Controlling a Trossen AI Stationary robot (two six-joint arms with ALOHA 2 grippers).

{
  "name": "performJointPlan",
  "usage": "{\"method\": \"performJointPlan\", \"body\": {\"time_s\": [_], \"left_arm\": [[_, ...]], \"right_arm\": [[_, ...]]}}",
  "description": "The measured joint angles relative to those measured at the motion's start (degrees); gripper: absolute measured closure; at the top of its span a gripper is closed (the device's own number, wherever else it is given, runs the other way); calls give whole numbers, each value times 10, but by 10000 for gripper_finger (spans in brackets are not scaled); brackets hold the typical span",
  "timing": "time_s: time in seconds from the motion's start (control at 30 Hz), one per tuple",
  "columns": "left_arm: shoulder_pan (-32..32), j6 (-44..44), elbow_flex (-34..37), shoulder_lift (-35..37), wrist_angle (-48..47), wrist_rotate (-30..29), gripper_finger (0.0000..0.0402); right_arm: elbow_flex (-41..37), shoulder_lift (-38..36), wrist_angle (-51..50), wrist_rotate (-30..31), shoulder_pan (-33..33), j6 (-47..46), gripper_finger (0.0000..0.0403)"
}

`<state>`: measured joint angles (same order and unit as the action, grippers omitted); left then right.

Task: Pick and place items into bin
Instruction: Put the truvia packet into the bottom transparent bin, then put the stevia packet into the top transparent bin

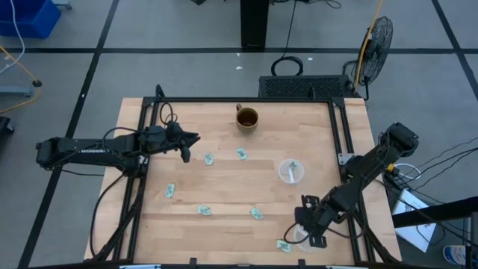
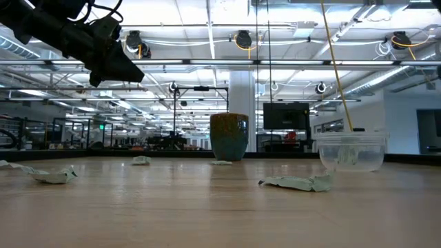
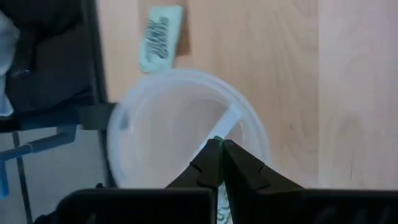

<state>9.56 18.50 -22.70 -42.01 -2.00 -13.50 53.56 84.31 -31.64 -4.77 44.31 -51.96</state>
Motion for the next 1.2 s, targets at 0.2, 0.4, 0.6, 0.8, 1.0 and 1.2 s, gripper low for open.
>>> {"method": "performJointPlan", "body": {"time_s": [0.2, 0.4, 0.6, 0.8, 1.0, 1.2], "left_arm": [[0, 15, 0, 0, 0, 0, 316], [0, 15, 0, 0, 0, 0, 316], [0, 15, 0, 0, 1, 1, 316], [0, 6, 0, 0, -1, 65, 316], [-9, 10, 0, -3, -44, 81, 316], [-30, 50, 0, -52, -64, 72, 316]], "right_arm": [[-37, 0, 58, -15, 0, -16, 364], [-37, 0, 91, -14, 0, 0, 321], [-37, -16, 97, -27, 0, -1, 308], [-37, -47, 96, -23, -1, -38, 307], [-37, -94, 83, 59, -2, 37, 307], [-37, -127, 70, 279, -14, 224, 307]]}}
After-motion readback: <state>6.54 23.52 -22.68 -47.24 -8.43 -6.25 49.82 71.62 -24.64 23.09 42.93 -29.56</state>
